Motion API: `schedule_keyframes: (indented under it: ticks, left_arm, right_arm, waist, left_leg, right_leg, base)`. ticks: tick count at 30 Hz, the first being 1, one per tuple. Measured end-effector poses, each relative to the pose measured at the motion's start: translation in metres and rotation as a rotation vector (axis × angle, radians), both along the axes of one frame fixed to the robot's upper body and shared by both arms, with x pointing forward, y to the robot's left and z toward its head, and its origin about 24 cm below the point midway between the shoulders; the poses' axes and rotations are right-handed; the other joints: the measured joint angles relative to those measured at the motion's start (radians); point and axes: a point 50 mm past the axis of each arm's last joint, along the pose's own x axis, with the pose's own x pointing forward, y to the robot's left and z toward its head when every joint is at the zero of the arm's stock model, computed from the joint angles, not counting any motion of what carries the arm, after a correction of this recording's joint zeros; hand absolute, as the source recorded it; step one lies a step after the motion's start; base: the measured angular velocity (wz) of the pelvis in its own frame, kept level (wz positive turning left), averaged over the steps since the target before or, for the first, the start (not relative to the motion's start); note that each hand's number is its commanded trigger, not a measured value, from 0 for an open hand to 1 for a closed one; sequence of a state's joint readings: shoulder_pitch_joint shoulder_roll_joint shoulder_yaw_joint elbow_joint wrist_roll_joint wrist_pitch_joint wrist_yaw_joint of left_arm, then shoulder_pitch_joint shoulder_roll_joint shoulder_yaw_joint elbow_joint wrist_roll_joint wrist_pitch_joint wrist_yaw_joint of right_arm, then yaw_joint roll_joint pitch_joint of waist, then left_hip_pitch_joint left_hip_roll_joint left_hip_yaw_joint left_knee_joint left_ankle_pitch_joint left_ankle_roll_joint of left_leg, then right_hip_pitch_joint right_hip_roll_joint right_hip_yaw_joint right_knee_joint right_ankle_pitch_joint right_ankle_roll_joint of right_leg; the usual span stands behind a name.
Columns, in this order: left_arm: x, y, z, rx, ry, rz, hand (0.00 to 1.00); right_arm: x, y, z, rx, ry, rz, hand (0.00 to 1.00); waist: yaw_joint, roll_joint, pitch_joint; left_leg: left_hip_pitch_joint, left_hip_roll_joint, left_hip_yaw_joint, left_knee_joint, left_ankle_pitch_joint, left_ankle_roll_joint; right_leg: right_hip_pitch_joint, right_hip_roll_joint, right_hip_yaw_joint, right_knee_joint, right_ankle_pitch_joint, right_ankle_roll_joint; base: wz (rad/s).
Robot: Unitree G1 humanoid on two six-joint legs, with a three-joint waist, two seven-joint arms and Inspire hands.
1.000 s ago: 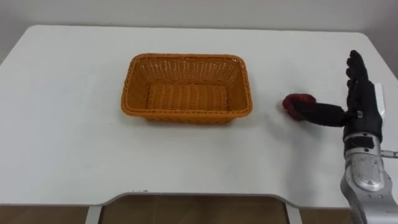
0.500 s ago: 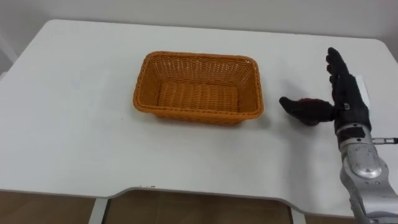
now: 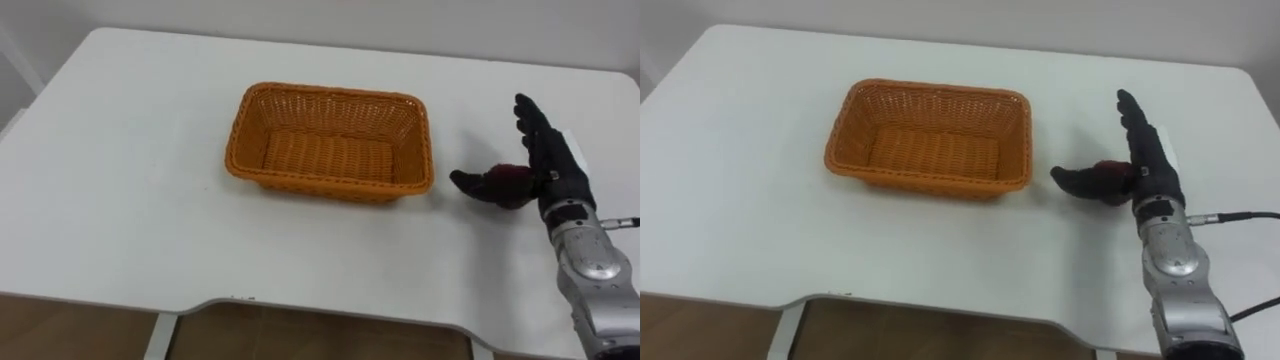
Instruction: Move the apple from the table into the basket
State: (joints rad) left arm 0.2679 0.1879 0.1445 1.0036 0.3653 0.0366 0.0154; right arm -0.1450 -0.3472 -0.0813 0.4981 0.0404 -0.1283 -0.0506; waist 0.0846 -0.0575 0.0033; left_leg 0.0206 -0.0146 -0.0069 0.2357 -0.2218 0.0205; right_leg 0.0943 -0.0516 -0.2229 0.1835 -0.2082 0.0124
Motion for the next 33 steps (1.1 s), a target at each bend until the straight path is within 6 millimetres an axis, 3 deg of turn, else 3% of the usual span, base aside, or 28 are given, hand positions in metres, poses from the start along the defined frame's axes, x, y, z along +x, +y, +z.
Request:
schedule_keyframes:
  ticks: [7,15,16,17,33]
  left_arm:
    - [-0.004,0.0,-0.001,-0.011,0.025,0.006,0.0]
    - [-0.006,0.0,-0.001,-0.023,0.032,0.011,0.0]
    - [-0.006,0.0,-0.001,-0.023,0.032,0.012,0.0]
    - [-0.006,0.0,-0.001,-0.023,0.032,0.012,0.0]
    - [-0.007,0.001,-0.001,-0.022,0.036,0.014,0.0]
  right_arm:
    - [-0.011,-0.015,-0.021,0.005,0.127,-0.076,0.0]
    - [-0.014,-0.017,-0.025,-0.016,0.15,-0.075,0.0]
    - [-0.014,-0.017,-0.026,-0.024,0.153,-0.072,0.75]
    - [-0.014,-0.017,-0.026,-0.031,0.155,-0.07,1.0]
    - [-0.026,-0.036,-0.033,-0.15,0.218,-0.12,1.0]
  waist:
    - [0.0,-0.001,0.002]
    - [-0.002,-0.002,0.0008]
    - [-0.002,-0.002,0.0006]
    - [-0.003,-0.001,0.0004]
    - [-0.01,-0.01,-0.0074]
  left_leg:
    - [0.006,0.0,0.003,0.002,0.0,0.0]
    - [0.008,-0.001,0.002,0.005,0.0,0.0]
    - [0.008,-0.001,0.001,0.006,0.0,0.0]
    - [0.008,-0.001,0.0,0.006,0.0,0.0]
    - [0.016,0.0,0.001,0.017,0.0,-0.001]
  right_leg:
    - [0.005,0.001,0.0,0.002,0.0,0.0]
    - [0.009,0.0,-0.001,0.002,0.0,0.0]
    - [0.009,0.0,-0.001,0.002,0.0,0.0]
    - [0.01,0.0,-0.001,0.002,0.0,0.0]
    - [0.031,0.0,-0.011,0.003,0.001,-0.002]
  base:
    - [0.0]
    - [0.0]
    - [0.0]
    - [0.0]
    - [0.02]
